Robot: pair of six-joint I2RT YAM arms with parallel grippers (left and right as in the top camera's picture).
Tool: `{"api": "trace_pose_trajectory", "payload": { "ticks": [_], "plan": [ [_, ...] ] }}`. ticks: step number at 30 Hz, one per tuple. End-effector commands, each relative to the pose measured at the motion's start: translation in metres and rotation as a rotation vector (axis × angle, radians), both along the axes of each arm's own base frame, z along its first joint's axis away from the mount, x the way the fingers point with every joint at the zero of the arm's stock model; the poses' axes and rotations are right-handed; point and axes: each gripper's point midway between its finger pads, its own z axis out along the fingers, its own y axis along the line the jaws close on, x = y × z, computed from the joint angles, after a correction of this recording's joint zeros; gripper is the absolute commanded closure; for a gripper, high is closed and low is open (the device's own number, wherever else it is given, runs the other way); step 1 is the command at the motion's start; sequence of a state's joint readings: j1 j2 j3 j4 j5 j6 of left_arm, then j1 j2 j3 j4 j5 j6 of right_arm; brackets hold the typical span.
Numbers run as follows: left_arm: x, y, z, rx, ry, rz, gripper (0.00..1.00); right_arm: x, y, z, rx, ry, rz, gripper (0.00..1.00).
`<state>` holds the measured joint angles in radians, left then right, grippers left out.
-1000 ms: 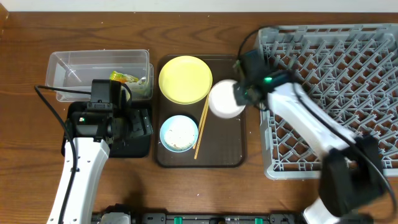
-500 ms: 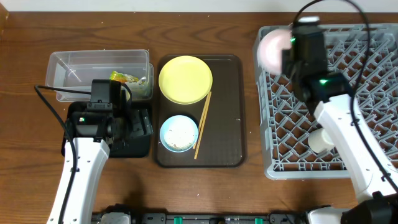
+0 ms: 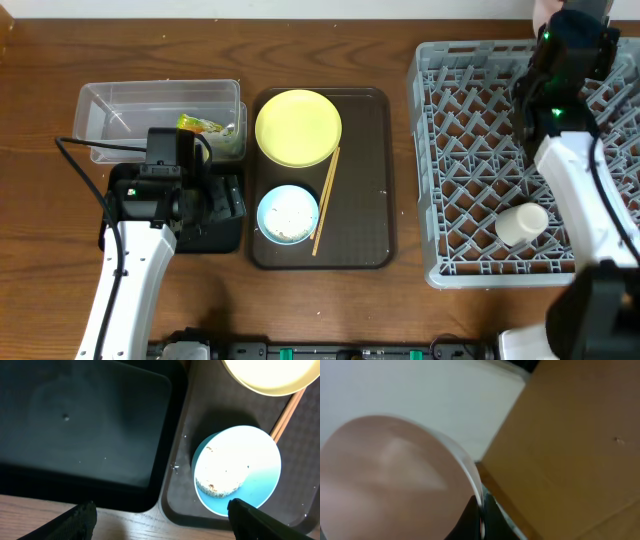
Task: Sort waste into correct bins and load items into the dishwasher rack
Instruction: 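Place the pink-white cup in the rack's far corner with the right gripper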
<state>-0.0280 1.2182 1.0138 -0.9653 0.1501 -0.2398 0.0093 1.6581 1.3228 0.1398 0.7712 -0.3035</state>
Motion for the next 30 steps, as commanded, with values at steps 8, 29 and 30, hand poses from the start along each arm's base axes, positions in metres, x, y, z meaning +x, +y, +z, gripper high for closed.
{"api": "trace_pose_trajectory", "payload": {
  "ticks": [8, 29, 30],
  "plan": [
    [0.0, 0.003, 0.001, 0.009, -0.002, 0.016, 0.14, 0.031, -0.013, -0.087, -0.078, 0.203, -0.047, 0.99],
    [-0.001, 0.001, 0.001, -0.002, 0.001, 0.013, 0.14, 0.05, 0.031, -0.152, -0.094, 0.328, 0.04, 0.99],
    [-0.001, 0.001, 0.001, -0.002, 0.001, 0.013, 0.14, 0.049, 0.033, -0.154, -0.095, 0.34, 0.044, 0.99]
  ]
}}
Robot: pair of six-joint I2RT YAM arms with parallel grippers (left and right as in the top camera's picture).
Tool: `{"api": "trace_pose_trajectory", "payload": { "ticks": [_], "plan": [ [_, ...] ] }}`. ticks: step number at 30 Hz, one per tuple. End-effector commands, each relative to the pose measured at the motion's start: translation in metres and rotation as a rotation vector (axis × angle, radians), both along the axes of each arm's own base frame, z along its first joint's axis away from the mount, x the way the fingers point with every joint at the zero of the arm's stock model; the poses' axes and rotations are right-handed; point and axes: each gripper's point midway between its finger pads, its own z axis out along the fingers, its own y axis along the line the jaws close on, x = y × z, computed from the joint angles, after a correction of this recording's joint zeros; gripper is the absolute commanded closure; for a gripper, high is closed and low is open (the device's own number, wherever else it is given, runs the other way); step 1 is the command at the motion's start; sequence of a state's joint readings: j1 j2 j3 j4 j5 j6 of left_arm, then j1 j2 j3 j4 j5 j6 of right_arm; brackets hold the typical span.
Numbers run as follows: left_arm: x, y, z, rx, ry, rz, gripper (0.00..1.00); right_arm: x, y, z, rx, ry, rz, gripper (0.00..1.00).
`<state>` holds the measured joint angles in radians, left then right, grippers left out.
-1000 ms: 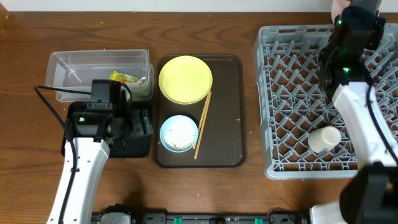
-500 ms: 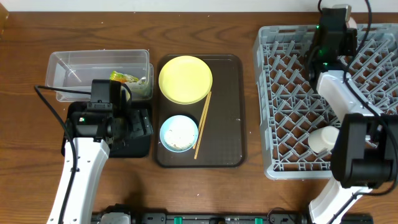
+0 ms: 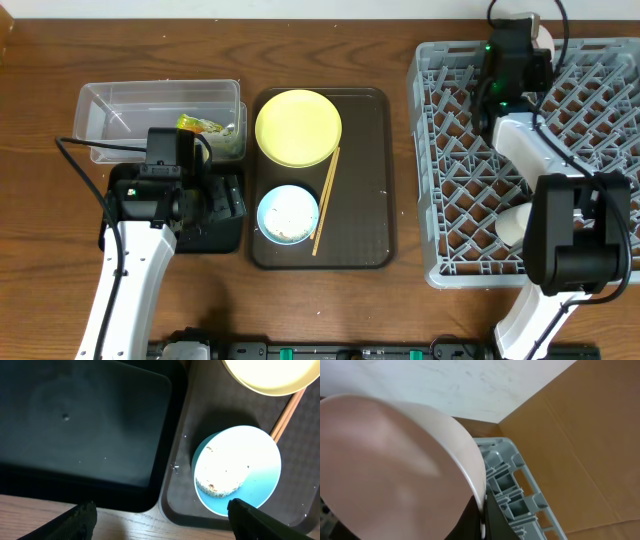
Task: Sort waste into correct bins and load items into the dishwasher rack
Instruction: 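Place the pink-white cup in the rack's far corner with the right gripper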
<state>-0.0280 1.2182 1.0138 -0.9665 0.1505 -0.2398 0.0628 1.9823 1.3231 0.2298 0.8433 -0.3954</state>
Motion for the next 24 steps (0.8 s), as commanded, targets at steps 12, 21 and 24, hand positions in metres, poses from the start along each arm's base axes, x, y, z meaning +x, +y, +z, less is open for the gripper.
{"api": "trace_pose_trajectory", "payload": {
  "ticks": [12, 21, 24],
  "plan": [
    [-0.001, 0.001, 0.001, -0.001, 0.001, 0.013, 0.14, -0.017, 0.027, -0.035, -0.051, 0.21, 0.018, 0.98],
    [0.0, 0.001, 0.001, -0.001, 0.001, 0.013, 0.14, -0.025, 0.045, -0.026, -0.118, 0.206, -0.022, 0.99],
    [0.0, 0.001, 0.001, -0.001, 0.001, 0.013, 0.14, -0.027, 0.053, -0.029, -0.125, 0.227, -0.005, 0.98]
  ]
}}
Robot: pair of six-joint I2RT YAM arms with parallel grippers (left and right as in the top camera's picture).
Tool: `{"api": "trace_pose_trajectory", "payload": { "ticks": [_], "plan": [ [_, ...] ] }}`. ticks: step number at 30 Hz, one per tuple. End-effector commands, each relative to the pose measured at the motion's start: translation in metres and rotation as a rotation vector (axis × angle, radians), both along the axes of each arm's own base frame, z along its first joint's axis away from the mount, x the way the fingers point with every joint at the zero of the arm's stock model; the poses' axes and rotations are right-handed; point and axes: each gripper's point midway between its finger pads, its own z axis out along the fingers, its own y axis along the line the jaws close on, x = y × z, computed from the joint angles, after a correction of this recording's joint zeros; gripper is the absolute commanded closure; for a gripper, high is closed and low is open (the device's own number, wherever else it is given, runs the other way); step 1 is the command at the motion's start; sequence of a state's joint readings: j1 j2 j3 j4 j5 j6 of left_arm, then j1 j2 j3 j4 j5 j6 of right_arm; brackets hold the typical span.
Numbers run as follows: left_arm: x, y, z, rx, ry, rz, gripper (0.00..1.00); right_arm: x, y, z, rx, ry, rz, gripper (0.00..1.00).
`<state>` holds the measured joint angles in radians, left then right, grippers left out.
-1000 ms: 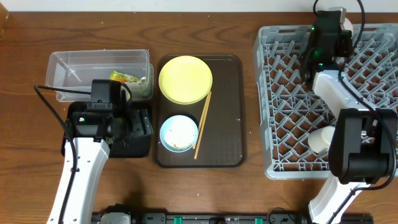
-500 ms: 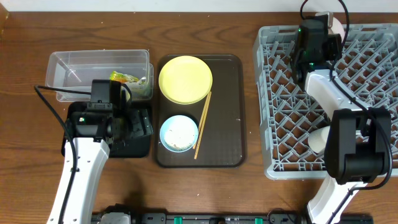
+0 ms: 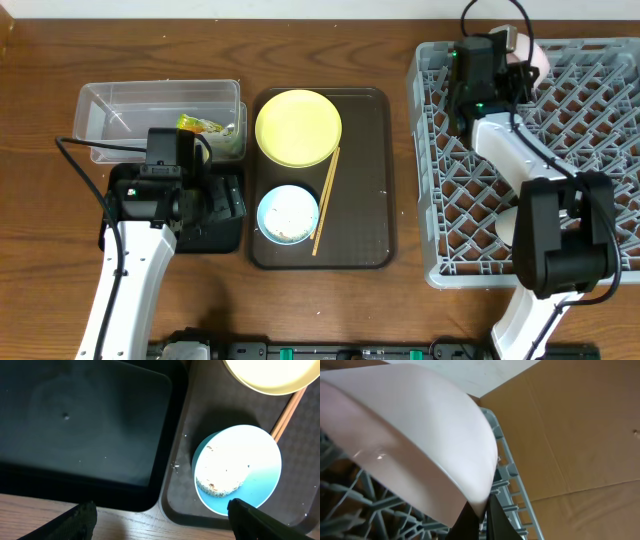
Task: Sort waste into correct bins and load items into the dishwasher rack
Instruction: 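Place the pink-white cup in the rack's far corner with the right gripper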
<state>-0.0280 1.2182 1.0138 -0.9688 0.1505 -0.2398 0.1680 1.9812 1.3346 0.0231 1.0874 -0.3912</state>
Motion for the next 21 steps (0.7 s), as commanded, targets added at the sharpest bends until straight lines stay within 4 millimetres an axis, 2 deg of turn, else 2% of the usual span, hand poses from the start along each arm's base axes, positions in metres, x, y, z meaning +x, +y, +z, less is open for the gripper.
{"api": "trace_pose_trajectory", "payload": {
  "ticks": [1, 12, 15, 17, 21],
  "plan": [
    [0.0, 0.001, 0.001, -0.001, -0.002, 0.013, 0.14, 0.006, 0.03, -0.022, 0.028, 0.066, 0.1, 0.98],
    [0.0, 0.001, 0.001, -0.001, -0.001, 0.013, 0.14, -0.012, 0.042, -0.044, 0.14, 0.105, 0.089, 0.93],
    [0.0, 0.001, 0.0, -0.001, 0.004, 0.013, 0.14, -0.016, 0.045, -0.039, 0.196, 0.078, 0.091, 0.92],
    [0.0, 0.001, 0.0, -0.001, 0.006, 0.013, 0.14, -0.016, 0.05, -0.032, 0.237, 0.072, 0.119, 0.85],
    [0.0, 0.001, 0.0, 0.0, 0.006, 0.013, 0.14, -0.022, 0.064, -0.013, 0.334, 0.079, 0.207, 0.8]
  ]
}}
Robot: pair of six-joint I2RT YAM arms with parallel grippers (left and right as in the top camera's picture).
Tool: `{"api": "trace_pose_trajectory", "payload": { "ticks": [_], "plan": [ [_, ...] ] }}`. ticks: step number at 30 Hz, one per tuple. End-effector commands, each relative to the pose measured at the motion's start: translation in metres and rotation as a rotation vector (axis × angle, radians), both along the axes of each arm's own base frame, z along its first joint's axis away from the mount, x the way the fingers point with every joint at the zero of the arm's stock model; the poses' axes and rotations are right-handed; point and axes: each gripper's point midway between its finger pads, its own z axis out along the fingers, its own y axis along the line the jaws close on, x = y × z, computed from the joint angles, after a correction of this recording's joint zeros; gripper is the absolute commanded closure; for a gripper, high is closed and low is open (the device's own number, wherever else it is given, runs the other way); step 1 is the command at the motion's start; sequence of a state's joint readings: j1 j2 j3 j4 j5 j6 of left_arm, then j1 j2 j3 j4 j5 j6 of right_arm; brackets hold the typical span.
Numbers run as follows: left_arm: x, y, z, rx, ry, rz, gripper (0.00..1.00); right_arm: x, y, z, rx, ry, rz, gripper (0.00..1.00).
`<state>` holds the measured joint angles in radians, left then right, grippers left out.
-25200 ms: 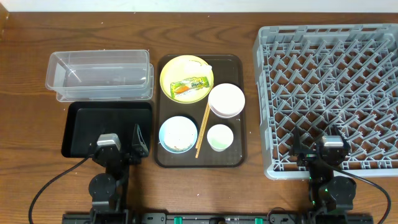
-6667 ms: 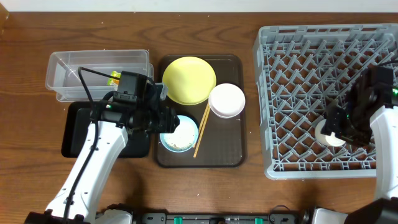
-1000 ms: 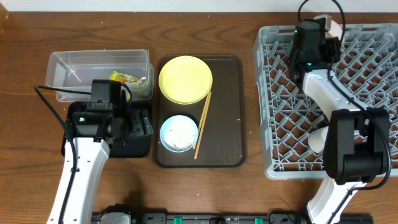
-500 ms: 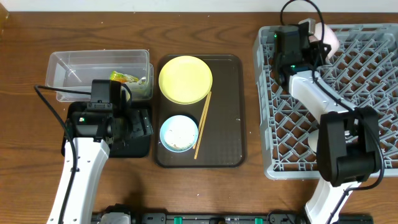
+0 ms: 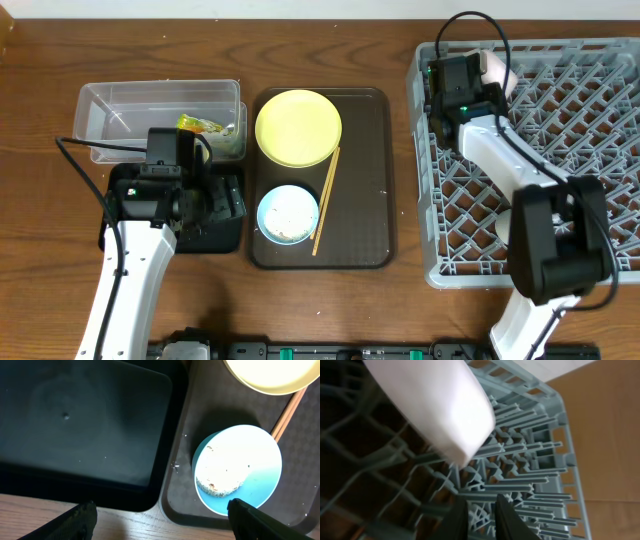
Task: Sort waste into correct bins and load items into the dishwasher rack
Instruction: 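Place the pink-white cup in the rack's far corner with the right gripper, then grasp the blue bowl with the left gripper and lift it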
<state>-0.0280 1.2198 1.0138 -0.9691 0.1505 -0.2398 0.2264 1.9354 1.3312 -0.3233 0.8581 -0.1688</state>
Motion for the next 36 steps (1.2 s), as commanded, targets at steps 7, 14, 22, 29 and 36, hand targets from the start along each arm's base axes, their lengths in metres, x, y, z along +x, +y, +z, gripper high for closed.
{"api": "trace_pose_trajectory", "payload": {
  "ticks": [7, 14, 22, 29, 36],
  "plan": [
    [0.001, 0.002, 0.0, 0.003, -0.001, 0.014, 0.03, -0.054, 0.063, 0.047, 0.554, 0.025, 0.153, 0.49],
    [0.018, -0.015, 0.008, -0.05, -0.076, -0.03, 0.03, -0.116, 0.096, 0.055, 0.765, 0.214, 0.247, 0.17],
    [0.025, -0.067, -0.001, -0.058, -0.086, -0.208, 0.04, -0.147, 0.077, 0.055, 0.704, 0.298, 0.185, 0.09],
    [0.012, -0.117, -0.037, -0.033, 0.022, -0.383, 0.05, -0.154, 0.049, 0.05, 0.751, 0.286, 0.037, 0.07],
    [-0.001, -0.154, -0.077, -0.005, 0.117, -0.507, 0.12, -0.155, 0.047, 0.05, 0.777, 0.287, 0.027, 0.03]
  ]
}}
